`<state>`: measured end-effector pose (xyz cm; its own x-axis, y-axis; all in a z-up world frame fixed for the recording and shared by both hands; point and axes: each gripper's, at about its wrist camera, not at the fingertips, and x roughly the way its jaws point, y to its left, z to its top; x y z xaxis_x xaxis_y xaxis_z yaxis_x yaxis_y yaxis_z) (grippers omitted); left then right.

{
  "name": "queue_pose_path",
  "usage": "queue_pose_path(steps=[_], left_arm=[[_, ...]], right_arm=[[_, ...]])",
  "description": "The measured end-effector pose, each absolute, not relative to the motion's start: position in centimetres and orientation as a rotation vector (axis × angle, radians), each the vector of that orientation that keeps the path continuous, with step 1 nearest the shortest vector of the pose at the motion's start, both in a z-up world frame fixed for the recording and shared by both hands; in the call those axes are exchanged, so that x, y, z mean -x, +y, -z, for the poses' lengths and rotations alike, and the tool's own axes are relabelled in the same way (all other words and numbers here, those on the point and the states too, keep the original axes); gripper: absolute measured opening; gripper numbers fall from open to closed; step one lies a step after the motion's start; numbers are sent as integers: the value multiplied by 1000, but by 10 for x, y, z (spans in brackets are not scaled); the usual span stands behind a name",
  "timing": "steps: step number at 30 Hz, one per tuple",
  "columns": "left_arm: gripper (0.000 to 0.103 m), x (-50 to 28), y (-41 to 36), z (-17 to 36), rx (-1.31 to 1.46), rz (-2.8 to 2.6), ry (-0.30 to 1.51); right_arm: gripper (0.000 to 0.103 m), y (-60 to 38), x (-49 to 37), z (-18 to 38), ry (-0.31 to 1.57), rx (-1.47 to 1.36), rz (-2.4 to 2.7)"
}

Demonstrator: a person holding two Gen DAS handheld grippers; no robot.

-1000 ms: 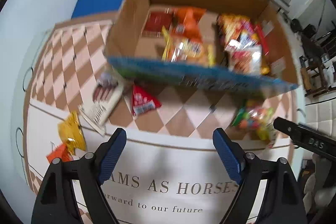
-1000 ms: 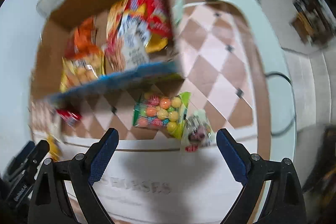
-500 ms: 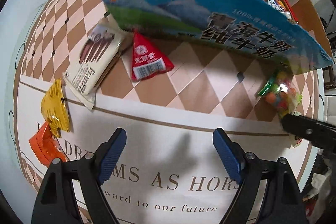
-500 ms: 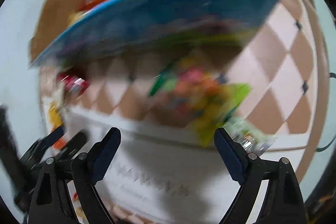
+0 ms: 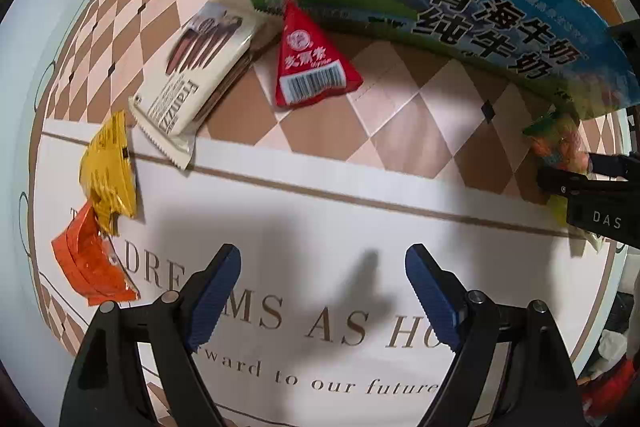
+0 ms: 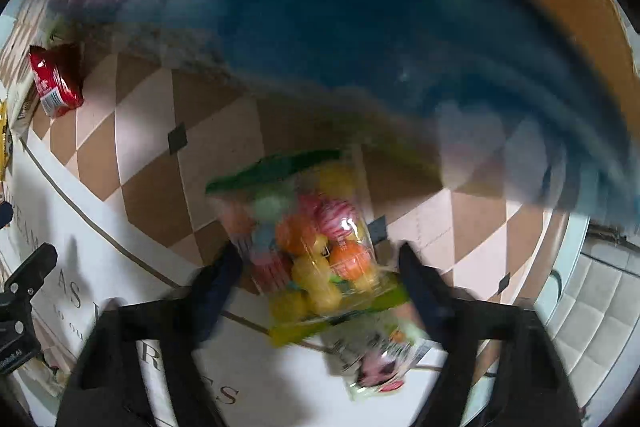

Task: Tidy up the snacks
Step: 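Grasp the gumball bag with the right tool while the left grasps the orange chip bag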

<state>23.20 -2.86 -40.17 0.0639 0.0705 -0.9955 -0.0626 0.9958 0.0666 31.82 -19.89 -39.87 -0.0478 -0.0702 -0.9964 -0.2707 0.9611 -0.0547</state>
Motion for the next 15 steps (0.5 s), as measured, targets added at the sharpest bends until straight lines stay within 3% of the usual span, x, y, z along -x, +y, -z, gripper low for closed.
queue_pose_path(steps=[7, 15], left_arm=[[84, -199, 20, 393, 53, -167, 1492], [84, -167, 153, 378, 332, -430, 1467]], right_arm=[[56, -180, -277, 398, 1696, 154, -173], [57, -141, -224, 400, 1717, 64, -134]])
